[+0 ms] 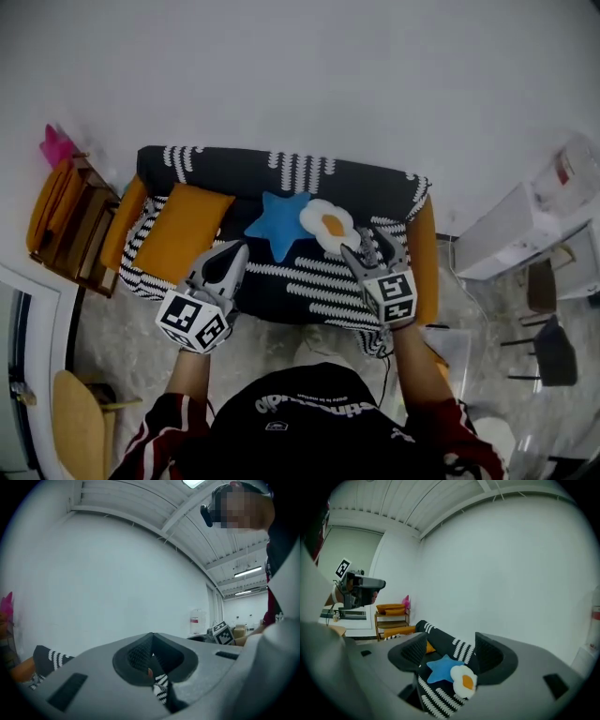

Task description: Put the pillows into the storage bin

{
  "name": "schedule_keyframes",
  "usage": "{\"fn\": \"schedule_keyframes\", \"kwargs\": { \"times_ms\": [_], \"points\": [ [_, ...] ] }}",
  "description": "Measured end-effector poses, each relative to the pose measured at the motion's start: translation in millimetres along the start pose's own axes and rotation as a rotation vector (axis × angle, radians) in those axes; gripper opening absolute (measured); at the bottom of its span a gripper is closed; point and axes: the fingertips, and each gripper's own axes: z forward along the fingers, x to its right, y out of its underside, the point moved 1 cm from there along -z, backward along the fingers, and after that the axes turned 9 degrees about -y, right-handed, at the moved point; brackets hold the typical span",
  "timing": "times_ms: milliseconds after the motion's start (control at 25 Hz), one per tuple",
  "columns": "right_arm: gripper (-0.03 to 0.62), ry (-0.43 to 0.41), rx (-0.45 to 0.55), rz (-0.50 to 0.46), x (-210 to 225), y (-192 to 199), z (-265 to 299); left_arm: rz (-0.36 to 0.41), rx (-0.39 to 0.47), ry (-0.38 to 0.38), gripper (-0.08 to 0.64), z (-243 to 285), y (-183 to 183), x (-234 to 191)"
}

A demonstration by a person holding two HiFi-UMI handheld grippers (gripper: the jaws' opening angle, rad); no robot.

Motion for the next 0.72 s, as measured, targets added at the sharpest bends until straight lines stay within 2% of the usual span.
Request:
{"fn": "schedule_keyframes", "kwargs": {
  "times_ms": [280,720],
  "points": [
    [0.322,0.007,-0.144,0.018,22.5,76.0,47.2,0.005,-0.094,0.005,0.002,23.2,35.8,-5.0],
    [0.322,-0.053,-0.357,0.009,47.4,208.4,130.0,0.006,-0.207,0.018,0.002,94.2,94.1,-14.0]
  ]
}}
